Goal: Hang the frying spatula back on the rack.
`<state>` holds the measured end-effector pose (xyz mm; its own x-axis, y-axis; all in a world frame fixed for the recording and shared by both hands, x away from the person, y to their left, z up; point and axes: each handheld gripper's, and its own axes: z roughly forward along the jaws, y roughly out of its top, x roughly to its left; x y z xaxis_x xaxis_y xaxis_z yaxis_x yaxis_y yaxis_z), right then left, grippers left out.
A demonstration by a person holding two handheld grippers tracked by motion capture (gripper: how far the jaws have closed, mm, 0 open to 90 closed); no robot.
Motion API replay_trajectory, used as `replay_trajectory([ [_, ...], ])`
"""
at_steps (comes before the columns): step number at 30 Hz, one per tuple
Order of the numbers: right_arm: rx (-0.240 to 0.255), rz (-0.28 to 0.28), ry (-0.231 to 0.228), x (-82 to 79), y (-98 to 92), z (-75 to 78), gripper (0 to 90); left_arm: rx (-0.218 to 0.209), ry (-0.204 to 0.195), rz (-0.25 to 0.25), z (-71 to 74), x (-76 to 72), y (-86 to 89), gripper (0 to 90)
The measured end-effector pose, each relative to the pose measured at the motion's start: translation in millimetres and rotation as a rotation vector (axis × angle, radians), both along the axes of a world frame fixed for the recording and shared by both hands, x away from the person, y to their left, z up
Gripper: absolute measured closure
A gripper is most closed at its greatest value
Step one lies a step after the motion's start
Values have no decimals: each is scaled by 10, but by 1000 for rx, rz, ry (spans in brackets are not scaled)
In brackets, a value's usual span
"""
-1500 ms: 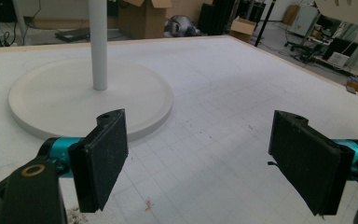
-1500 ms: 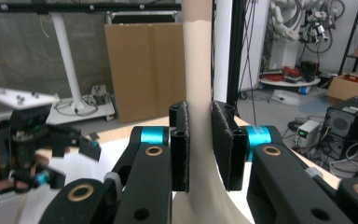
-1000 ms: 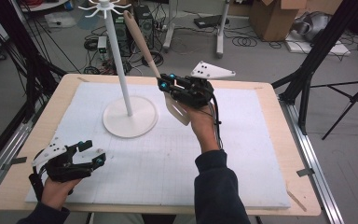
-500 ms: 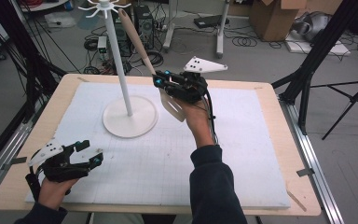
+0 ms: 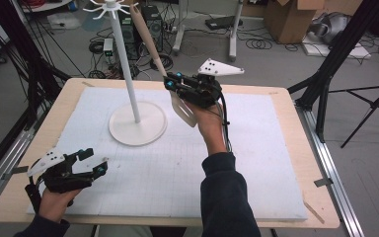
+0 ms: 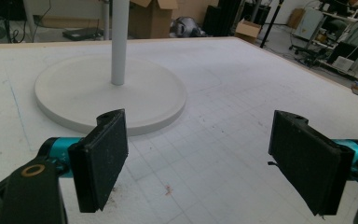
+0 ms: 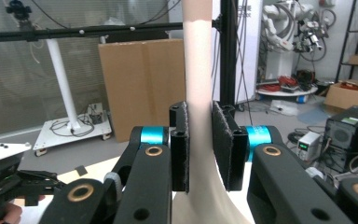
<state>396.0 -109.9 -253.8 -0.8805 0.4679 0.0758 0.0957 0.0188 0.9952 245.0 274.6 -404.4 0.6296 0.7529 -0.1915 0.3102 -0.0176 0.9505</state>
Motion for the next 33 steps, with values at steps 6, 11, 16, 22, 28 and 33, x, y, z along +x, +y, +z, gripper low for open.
replay_trajectory([
  [6, -9, 16, 15, 43, 25, -36, 773, -3, 2, 1, -1, 7, -8, 199],
  [11, -2, 23, 22, 74, 47, -63, 773, -2, 3, 4, -2, 5, 18, 200],
  [16, 49, 28, 7, 63, -5, -32, 773, -5, 5, 7, -7, 4, 34, 200],
  [22, 48, 37, 29, 114, -42, -59, 773, -4, 7, 7, -23, 14, 38, 200],
  [28, 49, 45, 50, 174, -9, -107, 773, -4, 10, 5, -27, 19, 30, 200],
  [33, 41, 68, 58, 199, 31, -136, 773, -4, 10, 9, -27, 18, 45, 200],
])
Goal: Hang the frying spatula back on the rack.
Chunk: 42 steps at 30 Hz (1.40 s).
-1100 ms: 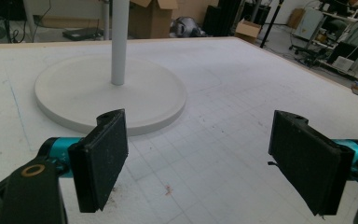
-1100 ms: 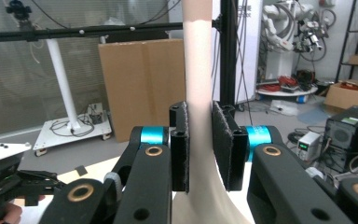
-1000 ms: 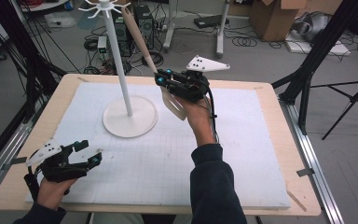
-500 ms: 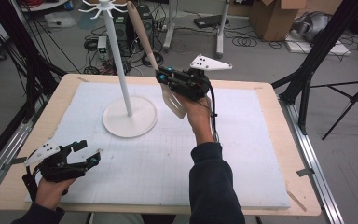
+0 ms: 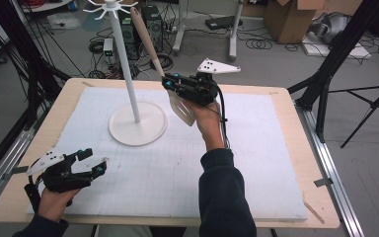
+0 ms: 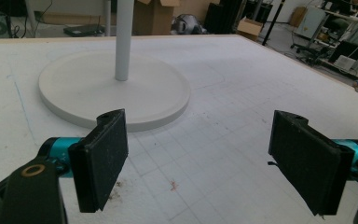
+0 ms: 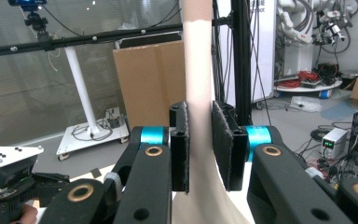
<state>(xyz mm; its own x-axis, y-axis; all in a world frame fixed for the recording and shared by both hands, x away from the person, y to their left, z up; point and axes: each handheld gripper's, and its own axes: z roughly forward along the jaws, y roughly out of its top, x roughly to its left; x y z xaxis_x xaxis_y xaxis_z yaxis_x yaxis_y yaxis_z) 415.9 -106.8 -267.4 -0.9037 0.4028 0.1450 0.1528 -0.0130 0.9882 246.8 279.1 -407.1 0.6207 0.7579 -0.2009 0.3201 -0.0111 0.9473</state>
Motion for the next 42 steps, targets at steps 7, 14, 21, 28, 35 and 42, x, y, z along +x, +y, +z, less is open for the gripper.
replay_trajectory([
  [7, -5, -2, 4, 29, 83, -51, 770, 5, -2, 3, 7, -12, 29, 200],
  [14, -5, -17, -10, 16, 115, -63, 659, -3, 0, 7, -6, -9, 53, 199],
  [21, -35, -13, -1, -93, -7, -42, 530, -28, -11, 3, -11, -17, 55, 195],
  [28, -261, -118, 1, -437, -260, -219, 276, -40, -34, -11, -55, -6, 51, 181],
  [35, -356, -184, 38, -810, -822, -594, 187, -42, -56, -51, -84, 27, -26, 182],
  [42, -303, -326, 60, -1209, -1382, -952, 162, -54, -71, -70, -103, 64, -103, 180],
])
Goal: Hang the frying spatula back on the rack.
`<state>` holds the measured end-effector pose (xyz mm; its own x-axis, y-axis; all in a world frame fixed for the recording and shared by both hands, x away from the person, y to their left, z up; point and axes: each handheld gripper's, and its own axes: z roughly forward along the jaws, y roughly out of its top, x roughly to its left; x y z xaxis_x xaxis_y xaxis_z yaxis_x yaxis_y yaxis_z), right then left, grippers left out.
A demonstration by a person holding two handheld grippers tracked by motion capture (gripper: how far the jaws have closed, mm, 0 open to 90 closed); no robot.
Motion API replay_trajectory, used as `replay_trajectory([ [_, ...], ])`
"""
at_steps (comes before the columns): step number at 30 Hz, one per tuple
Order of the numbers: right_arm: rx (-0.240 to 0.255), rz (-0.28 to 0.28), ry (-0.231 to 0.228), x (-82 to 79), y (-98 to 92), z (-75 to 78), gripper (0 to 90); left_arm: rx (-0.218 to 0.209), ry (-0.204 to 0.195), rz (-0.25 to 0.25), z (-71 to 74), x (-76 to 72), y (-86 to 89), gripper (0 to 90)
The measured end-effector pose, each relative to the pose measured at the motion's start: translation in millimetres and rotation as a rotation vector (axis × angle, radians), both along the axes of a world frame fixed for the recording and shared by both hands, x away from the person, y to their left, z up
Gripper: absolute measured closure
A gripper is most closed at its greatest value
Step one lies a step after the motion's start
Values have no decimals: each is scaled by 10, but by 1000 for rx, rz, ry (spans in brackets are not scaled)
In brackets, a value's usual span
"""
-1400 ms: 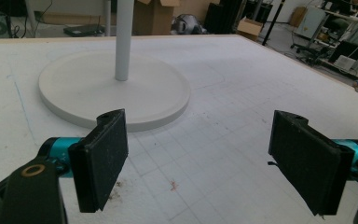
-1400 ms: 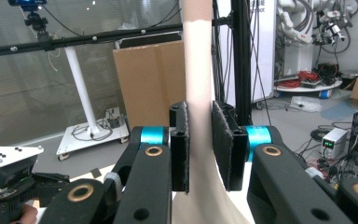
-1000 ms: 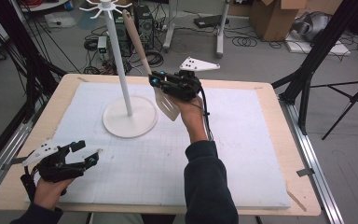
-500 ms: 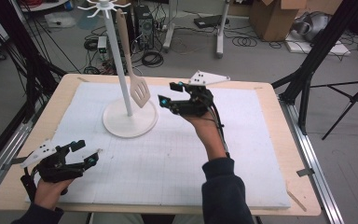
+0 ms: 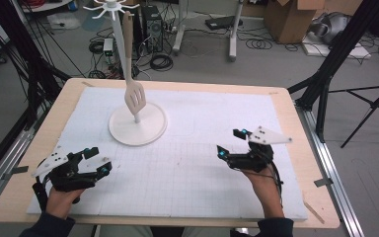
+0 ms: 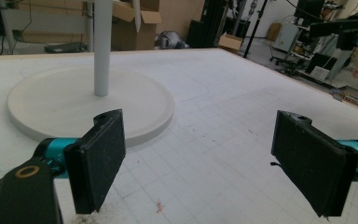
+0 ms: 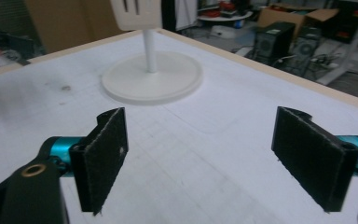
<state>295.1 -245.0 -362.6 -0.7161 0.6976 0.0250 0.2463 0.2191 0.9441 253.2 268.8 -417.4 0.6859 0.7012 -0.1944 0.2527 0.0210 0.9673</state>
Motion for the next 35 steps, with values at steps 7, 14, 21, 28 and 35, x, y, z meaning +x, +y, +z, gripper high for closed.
replay_trajectory([
  [7, -4, -104, -4, -276, -296, -257, 161, -2, -12, 4, 3, -15, -25, 179],
  [14, -14, -122, 13, -361, -300, -349, 161, 5, -17, 4, 17, -39, -39, 179],
  [21, -15, -104, 25, -339, -260, -365, 162, 8, -16, 4, 19, -50, -68, 180],
  [28, -13, -106, 29, -323, -280, -370, 162, 11, -7, 6, 14, -37, -72, 180],
  [35, -14, -120, 33, -320, -285, -402, 162, 17, -2, 2, 6, -26, -95, 180],
])
